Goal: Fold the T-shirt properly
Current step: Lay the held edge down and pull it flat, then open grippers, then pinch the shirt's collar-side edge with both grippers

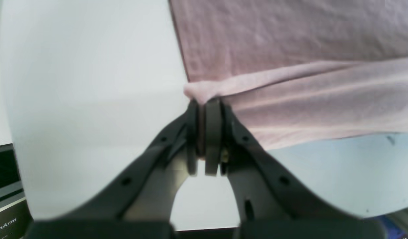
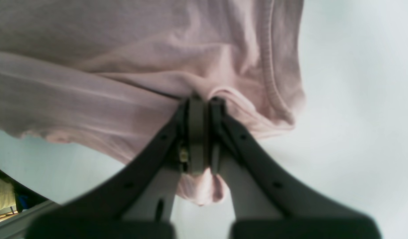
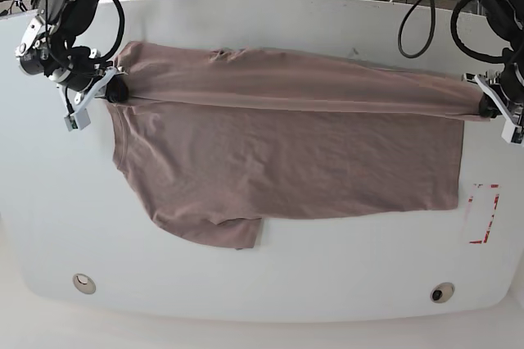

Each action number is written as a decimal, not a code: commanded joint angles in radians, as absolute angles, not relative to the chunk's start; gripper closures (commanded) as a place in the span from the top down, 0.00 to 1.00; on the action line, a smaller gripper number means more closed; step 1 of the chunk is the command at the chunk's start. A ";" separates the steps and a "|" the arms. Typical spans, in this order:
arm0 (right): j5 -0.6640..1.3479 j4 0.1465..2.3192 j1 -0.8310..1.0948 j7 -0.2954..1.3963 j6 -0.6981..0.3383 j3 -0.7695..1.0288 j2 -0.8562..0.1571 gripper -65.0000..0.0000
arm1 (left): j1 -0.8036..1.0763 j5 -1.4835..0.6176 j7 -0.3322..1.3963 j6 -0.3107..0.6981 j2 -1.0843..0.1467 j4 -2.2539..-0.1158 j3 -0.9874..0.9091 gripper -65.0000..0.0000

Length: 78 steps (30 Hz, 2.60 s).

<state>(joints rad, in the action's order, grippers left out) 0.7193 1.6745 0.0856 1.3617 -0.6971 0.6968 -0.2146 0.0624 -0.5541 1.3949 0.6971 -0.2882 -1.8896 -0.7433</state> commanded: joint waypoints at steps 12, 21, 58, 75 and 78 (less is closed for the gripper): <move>0.725 1.511 -0.058 1.288 -0.698 0.702 -0.251 0.01 | -0.094 -0.420 1.372 0.698 -0.291 -1.623 -0.694 0.01; 0.725 1.509 -0.071 1.247 -0.698 0.699 -0.280 0.17 | -0.134 -0.412 1.273 0.698 -0.312 -1.471 -0.621 0.23; 0.883 1.524 0.193 1.251 -0.698 0.803 -0.084 0.76 | -0.025 -0.404 1.175 0.698 -0.314 -1.529 -0.621 0.54; 0.883 1.523 0.209 1.253 -0.698 0.800 -0.088 0.47 | 0.116 -0.406 1.007 0.698 -0.314 -1.531 -0.549 0.54; 0.883 1.523 0.206 1.253 -0.698 0.800 -0.097 0.47 | 0.117 -0.404 1.007 0.698 -0.320 -1.529 -0.549 0.54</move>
<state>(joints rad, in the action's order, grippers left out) 0.9001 1.5116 0.2085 1.2415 -0.6998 0.7975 -0.0753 0.1310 -0.3920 1.0241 0.6975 -0.2970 -1.5116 -0.5430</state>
